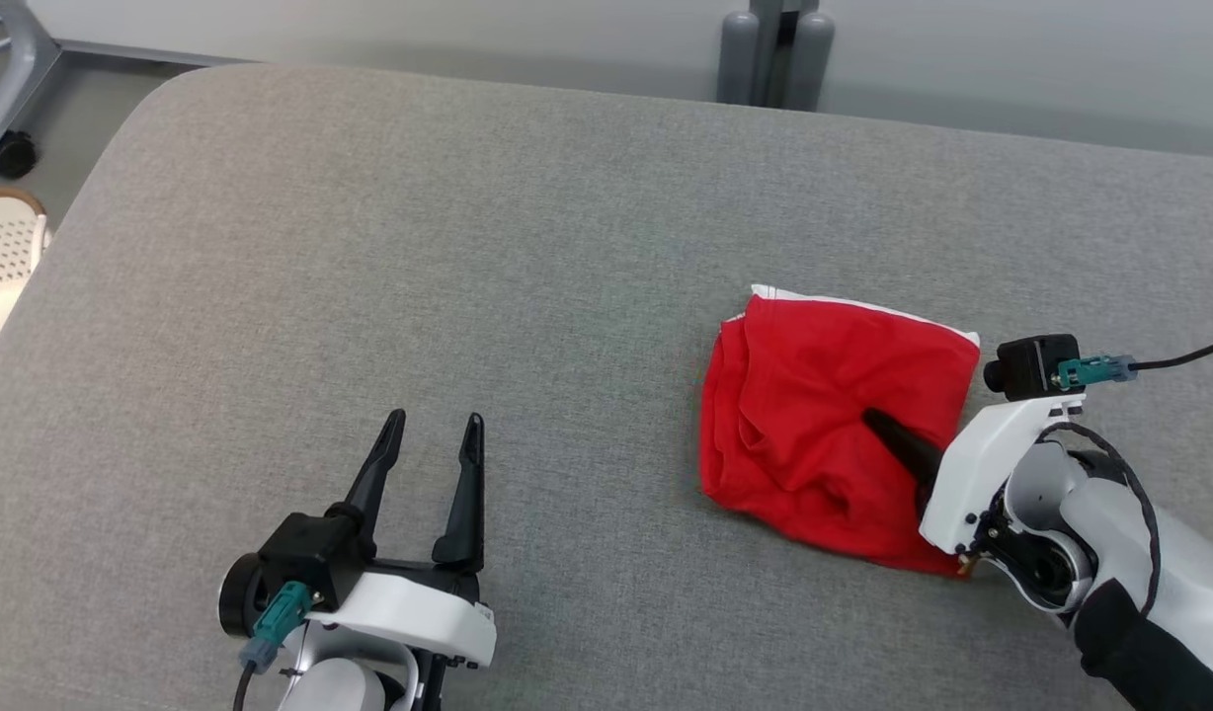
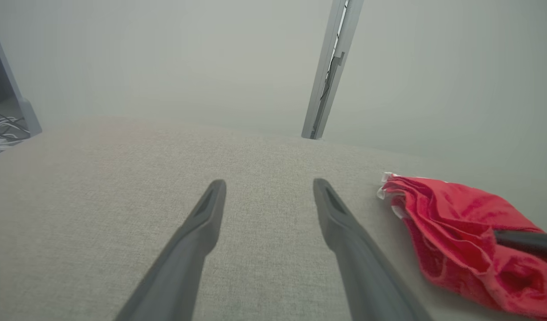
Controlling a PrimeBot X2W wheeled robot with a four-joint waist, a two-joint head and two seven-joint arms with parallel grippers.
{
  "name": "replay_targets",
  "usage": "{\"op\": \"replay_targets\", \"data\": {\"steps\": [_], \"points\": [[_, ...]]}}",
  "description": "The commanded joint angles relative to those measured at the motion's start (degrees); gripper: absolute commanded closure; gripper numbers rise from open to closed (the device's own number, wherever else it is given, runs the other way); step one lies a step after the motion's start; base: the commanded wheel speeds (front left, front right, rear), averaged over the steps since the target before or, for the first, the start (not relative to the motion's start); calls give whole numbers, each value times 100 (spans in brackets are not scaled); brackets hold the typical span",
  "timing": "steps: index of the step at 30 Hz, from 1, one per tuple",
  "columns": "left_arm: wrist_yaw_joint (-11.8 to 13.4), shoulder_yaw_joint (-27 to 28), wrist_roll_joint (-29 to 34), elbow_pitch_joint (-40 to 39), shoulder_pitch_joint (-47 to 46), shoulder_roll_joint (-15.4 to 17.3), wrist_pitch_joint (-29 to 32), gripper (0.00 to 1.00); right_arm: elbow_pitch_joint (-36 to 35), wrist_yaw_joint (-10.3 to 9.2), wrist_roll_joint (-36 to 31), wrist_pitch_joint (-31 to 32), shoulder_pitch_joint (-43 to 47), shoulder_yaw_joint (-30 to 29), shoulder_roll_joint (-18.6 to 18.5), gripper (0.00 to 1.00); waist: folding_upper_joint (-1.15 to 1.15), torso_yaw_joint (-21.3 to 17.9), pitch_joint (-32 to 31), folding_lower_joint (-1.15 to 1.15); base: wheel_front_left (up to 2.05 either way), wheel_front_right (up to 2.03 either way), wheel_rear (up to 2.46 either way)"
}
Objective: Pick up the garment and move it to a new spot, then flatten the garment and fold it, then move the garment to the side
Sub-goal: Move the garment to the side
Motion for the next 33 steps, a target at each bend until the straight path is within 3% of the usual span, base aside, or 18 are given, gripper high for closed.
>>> {"op": "replay_targets", "data": {"steps": [1,10,18,25,33], "points": [[14,52,51,-6,22,22,-17,0,-8,0,-145,-88,-101,160,-156,100,0,-132,-76,0,0,0,0],[-59,12,11,23,169,21,-17,0,-112,0,-902,-385,-407,1349,-966,100,0,-692,-287,0,0,0,0],[-14,-74,-45,13,1,21,-16,0,-432,0,-1288,-575,-1044,1853,-1917,100,0,-1241,-203,0,0,0,0],[-8,-128,-78,72,-76,22,-17,0,-516,0,-1367,-693,-1343,1828,-2572,100,0,-1437,-162,0,0,0,0],[-38,-26,15,147,-98,22,-17,0,-352,0,-1222,-799,-1299,1538,-3018,100,0,-1504,-66,0,0,0,0]]}}
